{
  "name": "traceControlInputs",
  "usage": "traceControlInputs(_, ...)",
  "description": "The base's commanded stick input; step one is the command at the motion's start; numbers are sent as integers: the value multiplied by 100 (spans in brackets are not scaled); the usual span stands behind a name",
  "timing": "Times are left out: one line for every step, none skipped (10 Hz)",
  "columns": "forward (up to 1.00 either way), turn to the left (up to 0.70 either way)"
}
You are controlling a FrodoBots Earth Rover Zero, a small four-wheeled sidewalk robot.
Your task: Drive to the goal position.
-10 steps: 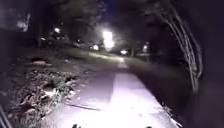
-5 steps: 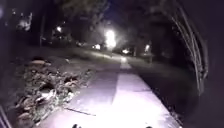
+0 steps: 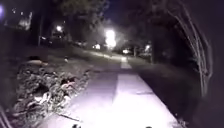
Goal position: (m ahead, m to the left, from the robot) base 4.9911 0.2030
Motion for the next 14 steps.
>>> traceControlInputs(30, -74)
traceControlInputs(30, -75)
traceControlInputs(30, -50)
traceControlInputs(30, -18)
traceControlInputs(30, 0)
traceControlInputs(30, 0)
traceControlInputs(30, 0)
traceControlInputs(30, 0)
traceControlInputs(30, 0)
traceControlInputs(30, 0)
traceControlInputs(30, 0)
traceControlInputs(30, 0)
traceControlInputs(30, -20)
traceControlInputs(30, -47)
